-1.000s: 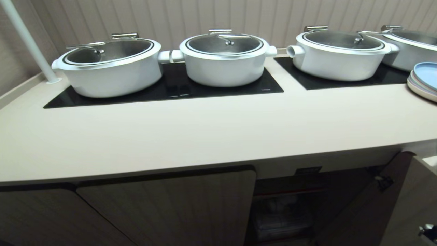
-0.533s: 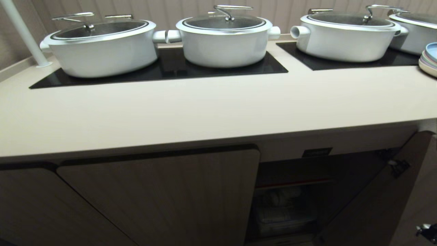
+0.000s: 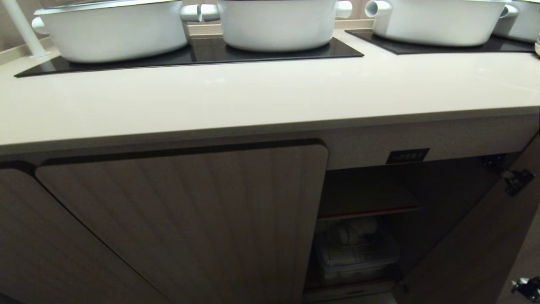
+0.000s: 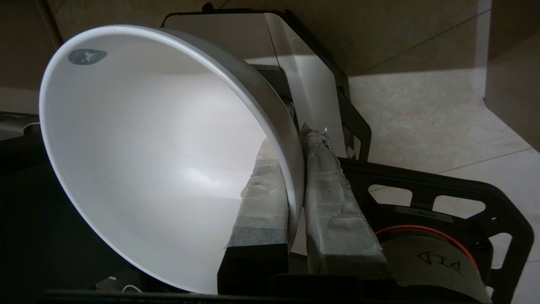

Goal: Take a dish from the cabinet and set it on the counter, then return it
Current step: Put it back into the cabinet

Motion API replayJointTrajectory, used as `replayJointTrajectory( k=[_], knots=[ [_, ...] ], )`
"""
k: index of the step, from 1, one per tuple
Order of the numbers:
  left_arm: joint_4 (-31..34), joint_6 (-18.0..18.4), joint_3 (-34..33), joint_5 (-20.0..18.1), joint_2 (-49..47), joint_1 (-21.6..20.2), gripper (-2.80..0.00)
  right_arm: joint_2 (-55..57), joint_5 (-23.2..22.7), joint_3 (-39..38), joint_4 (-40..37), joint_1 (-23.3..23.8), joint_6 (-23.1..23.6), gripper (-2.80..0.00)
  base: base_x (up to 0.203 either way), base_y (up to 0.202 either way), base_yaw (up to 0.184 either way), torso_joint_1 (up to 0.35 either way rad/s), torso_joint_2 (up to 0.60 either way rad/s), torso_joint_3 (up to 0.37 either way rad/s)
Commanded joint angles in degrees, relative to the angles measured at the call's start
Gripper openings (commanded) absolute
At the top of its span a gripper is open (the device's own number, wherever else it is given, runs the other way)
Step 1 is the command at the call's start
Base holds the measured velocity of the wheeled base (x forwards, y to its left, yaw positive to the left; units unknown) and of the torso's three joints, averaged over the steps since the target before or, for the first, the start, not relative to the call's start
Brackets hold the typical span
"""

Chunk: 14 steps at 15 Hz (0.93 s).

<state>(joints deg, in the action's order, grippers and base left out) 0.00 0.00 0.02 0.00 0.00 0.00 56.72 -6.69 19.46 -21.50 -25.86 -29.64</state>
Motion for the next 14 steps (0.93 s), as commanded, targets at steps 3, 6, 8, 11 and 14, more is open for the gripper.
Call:
replayJointTrajectory(
  k=[3, 6, 8, 11, 14],
  knots=[
    [0.0, 0.0, 0.0, 0.0, 0.0, 0.0, -2.80, 0.3, -0.1, -0.1, -0.1, -0.1, -0.2, -2.80, 0.000, 0.000, 0.000, -0.149, 0.46, 0.314],
    [0.0, 0.0, 0.0, 0.0, 0.0, 0.0, -2.80, 0.4, -0.1, -0.2, -0.1, -0.1, -0.2, -2.80, 0.000, 0.000, 0.000, -0.124, 0.45, 0.332],
    [0.0, 0.0, 0.0, 0.0, 0.0, 0.0, -2.80, 0.4, -0.1, -0.2, -0.1, -0.1, -0.2, -2.80, 0.000, 0.000, 0.000, -0.104, 0.45, 0.345],
    [0.0, 0.0, 0.1, 0.0, 0.0, 0.0, -2.80, 0.4, -0.1, -0.3, -0.1, -0.1, -0.2, -2.80, 0.000, 0.000, 0.000, -0.044, 0.24, 0.189],
    [0.0, 0.0, 0.0, 0.0, 0.0, 0.0, -2.80, 0.4, -0.1, -0.2, -0.1, -0.1, -0.2, -2.80, 0.000, 0.000, 0.000, -0.005, 0.04, 0.030]
  ],
)
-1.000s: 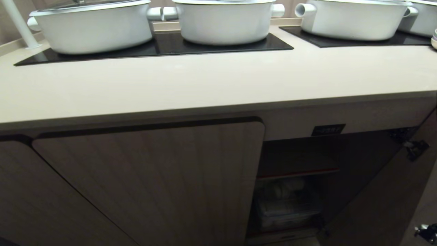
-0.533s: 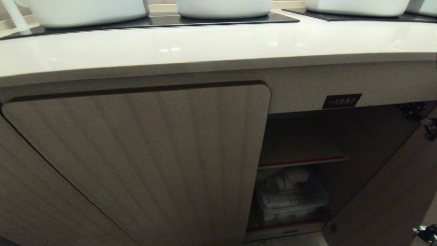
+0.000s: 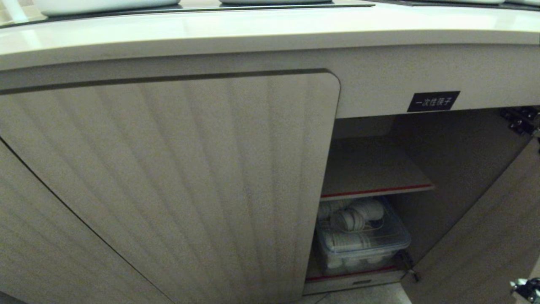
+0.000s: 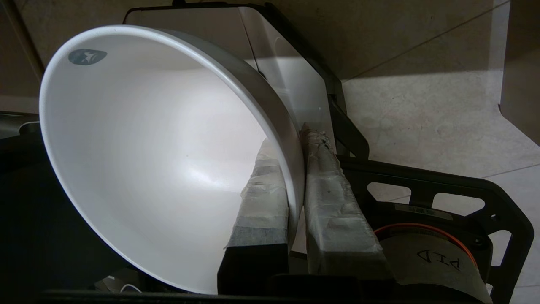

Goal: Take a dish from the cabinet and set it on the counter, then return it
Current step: Put it back into the cabinet

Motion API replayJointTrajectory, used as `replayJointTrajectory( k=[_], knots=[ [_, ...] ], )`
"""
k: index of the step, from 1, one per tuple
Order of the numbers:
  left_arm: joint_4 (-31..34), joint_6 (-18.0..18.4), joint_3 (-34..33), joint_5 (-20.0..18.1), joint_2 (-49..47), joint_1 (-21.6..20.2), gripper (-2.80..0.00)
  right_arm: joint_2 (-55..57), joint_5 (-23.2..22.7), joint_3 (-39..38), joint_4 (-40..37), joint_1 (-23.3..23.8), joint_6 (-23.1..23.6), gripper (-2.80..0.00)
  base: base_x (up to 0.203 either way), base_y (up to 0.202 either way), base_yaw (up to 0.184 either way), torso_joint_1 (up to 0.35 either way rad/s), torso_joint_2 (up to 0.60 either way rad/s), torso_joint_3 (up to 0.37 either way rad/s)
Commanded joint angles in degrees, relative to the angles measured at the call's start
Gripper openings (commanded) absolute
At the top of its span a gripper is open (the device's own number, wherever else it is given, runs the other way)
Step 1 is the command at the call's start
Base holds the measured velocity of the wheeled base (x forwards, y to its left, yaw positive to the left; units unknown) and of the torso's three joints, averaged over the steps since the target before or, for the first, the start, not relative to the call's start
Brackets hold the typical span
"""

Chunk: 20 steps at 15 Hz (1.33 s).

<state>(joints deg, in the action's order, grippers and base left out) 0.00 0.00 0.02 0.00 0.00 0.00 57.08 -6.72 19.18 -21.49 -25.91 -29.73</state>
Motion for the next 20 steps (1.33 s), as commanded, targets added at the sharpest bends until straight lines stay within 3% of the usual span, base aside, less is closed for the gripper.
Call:
replayJointTrajectory(
  k=[1, 12, 20],
  knots=[
    [0.0, 0.0, 0.1, 0.0, 0.0, 0.0, -2.80, 0.1, -0.1, 0.0, -0.1, 0.0, -0.1, -2.80, 0.000, 0.000, 0.000, 0.000, 0.00, 0.000],
    [0.0, 0.0, 0.0, 0.0, 0.0, 0.0, -2.80, 0.8, 0.2, 1.0, 0.1, 0.0, -0.1, -2.80, 0.000, 0.000, 0.000, 0.000, 0.00, 0.000],
    [0.0, 0.0, 0.0, 0.0, 0.0, 0.0, -2.80, 5.9, 0.7, 6.0, 4.9, 1.4, -0.2, -2.80, 0.000, 0.000, 0.000, 0.000, 0.00, 0.000]
  ],
)
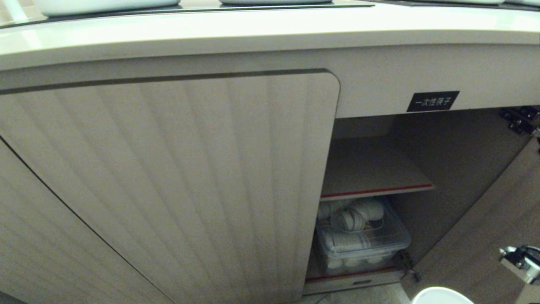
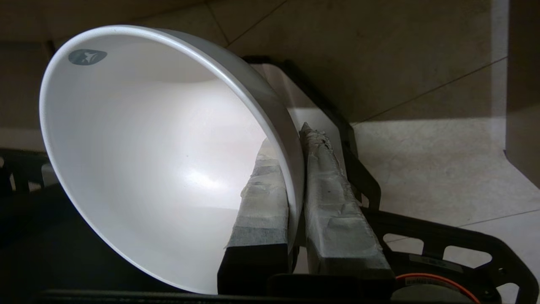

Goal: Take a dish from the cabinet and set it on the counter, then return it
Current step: Put it back into the cabinet

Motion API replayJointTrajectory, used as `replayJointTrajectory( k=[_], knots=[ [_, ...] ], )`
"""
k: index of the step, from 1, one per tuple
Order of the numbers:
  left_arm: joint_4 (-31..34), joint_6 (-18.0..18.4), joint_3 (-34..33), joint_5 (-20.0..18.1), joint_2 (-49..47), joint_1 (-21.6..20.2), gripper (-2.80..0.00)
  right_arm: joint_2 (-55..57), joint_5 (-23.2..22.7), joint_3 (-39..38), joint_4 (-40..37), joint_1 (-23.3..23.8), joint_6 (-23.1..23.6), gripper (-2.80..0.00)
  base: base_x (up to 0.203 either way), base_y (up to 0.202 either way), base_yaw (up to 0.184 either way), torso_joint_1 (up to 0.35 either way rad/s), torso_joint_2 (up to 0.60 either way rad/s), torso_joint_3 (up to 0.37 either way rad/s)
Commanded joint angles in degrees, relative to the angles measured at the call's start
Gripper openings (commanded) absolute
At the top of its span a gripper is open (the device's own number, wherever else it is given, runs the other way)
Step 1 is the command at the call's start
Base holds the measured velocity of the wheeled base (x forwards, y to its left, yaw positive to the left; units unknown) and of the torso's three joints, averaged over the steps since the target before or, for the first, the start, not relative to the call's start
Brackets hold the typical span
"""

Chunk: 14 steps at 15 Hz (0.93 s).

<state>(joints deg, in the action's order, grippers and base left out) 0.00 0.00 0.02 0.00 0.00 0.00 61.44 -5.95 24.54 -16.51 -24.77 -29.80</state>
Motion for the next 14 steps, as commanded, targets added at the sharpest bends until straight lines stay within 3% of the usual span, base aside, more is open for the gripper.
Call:
replayJointTrajectory(
  k=[1, 11, 14],
  knots=[
    [0.0, 0.0, 0.0, 0.0, 0.0, 0.0, -2.80, 2.5, 0.5, 1.7, -0.1, 1.1, -0.2, -2.80, 0.000, 0.000, 0.000, 0.000, 0.00, 0.000],
    [0.0, 0.0, 0.0, 0.0, 0.0, 0.0, -2.80, 10.9, 5.2, 9.7, -0.5, 10.1, -0.7, -2.80, 0.000, 0.000, 0.000, 0.000, 0.00, 0.000],
    [0.0, 0.0, 0.0, 0.0, 0.0, 0.0, -2.80, 12.9, 5.3, 10.9, 0.1, 10.0, -4.7, -2.80, 0.000, 0.000, 0.000, 0.000, 0.00, 0.000]
  ],
)
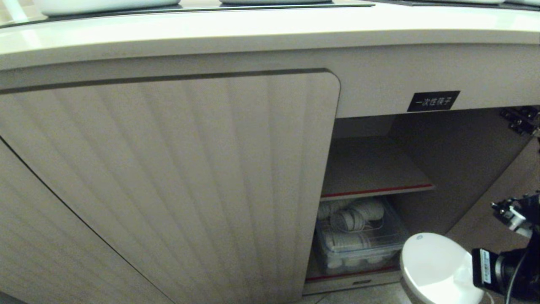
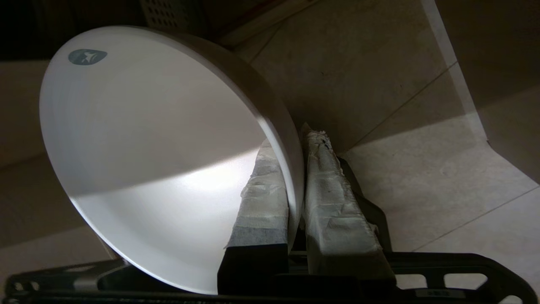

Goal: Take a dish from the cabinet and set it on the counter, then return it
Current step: Put it back into the cabinet

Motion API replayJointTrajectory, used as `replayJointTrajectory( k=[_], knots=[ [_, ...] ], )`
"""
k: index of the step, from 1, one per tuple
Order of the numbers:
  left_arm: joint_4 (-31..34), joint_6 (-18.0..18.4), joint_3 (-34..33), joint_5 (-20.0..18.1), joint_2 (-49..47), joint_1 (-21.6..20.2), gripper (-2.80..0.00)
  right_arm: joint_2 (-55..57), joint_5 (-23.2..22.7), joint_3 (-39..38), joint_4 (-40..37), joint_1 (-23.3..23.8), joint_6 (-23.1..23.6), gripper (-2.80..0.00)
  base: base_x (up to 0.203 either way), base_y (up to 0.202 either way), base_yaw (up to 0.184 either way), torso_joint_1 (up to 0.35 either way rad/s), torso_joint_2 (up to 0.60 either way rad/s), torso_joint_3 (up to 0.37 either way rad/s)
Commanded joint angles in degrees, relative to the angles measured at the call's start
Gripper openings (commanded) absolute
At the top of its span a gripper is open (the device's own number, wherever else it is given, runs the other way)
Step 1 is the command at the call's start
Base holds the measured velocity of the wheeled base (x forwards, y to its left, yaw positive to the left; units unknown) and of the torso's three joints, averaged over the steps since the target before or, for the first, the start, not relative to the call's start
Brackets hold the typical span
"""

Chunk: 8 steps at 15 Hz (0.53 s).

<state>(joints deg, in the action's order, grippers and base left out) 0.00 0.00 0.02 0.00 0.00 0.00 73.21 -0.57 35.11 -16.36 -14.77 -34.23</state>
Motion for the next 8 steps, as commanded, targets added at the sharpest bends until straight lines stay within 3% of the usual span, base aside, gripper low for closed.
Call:
replayJointTrajectory(
  k=[1, 8],
  knots=[
    [0.0, 0.0, 0.0, 0.0, 0.0, 0.0, -2.80, 1.8, 0.0, 1.0, 0.0, 0.1, -1.3, -2.80, 0.000, 0.000, 0.000, 0.000, 0.00, 0.000],
    [0.0, 0.0, 0.0, 0.0, 0.0, 0.0, -2.80, 4.1, 1.0, 2.5, 2.1, 0.1, -3.3, -2.80, 0.000, 0.000, 0.000, 0.000, 0.00, 0.000]
  ],
)
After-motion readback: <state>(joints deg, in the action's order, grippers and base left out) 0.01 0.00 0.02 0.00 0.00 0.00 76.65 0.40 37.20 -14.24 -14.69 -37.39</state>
